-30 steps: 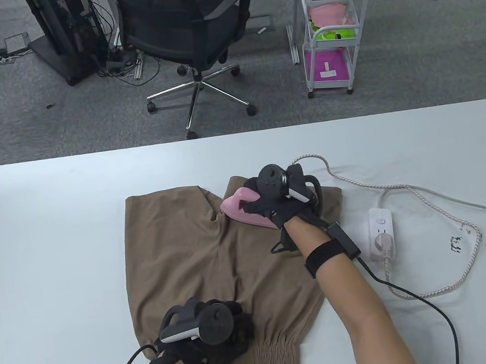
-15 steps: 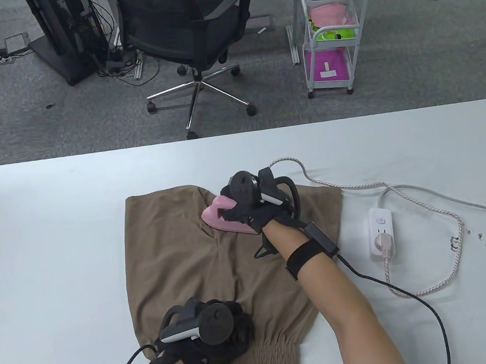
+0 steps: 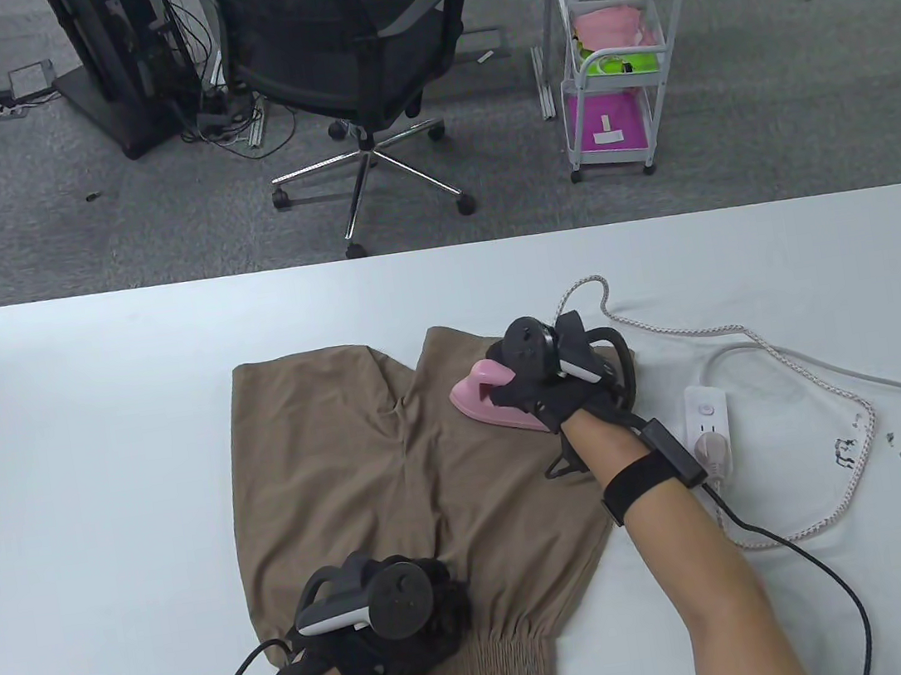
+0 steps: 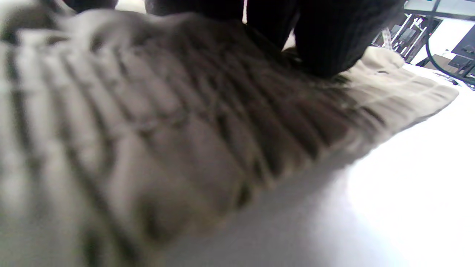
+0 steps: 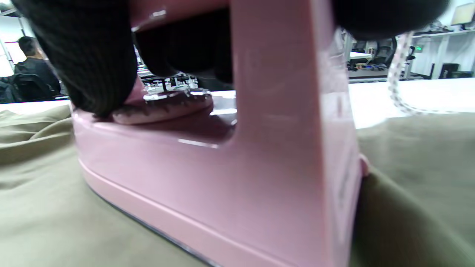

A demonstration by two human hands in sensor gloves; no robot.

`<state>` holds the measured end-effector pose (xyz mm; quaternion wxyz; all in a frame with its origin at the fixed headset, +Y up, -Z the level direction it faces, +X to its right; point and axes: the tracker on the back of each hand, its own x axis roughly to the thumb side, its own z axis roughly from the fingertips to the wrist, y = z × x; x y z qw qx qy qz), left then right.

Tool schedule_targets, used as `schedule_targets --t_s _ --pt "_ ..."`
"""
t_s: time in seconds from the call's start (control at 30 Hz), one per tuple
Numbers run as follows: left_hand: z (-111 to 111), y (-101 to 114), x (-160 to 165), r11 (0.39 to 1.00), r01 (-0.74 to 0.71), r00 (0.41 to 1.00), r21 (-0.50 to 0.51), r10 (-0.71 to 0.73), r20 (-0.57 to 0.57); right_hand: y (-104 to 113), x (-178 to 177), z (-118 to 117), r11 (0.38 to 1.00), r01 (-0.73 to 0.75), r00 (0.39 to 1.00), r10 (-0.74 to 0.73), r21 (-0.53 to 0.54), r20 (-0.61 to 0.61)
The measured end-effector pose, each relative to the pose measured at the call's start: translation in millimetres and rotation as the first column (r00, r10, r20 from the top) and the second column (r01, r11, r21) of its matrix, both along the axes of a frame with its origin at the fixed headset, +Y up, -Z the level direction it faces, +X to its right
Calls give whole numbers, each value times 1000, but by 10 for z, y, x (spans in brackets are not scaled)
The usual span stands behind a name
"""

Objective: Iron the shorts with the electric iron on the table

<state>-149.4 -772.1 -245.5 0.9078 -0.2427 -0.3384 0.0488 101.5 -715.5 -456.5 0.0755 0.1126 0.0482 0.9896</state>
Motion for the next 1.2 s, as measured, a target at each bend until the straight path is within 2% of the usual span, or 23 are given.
schedule_targets --t_s 0.23,0.43,0.97,1.2 --pt "0 -2 1 1000 0 1000 -1 0 0 25 291 108 999 -33 999 34 -26 25" --pt "-1 -3 2 1000 0 1000 -1 0 0 14 329 122 1000 -16 999 17 -25 35" --pt "-1 -2 4 1000 2 1000 1 -2 0 -10 -479 59 994 112 992 -113 -20 -60" --pt "0 -3 5 1000 3 1000 1 -3 0 4 -712 71 997 68 993 -71 -45 -91"
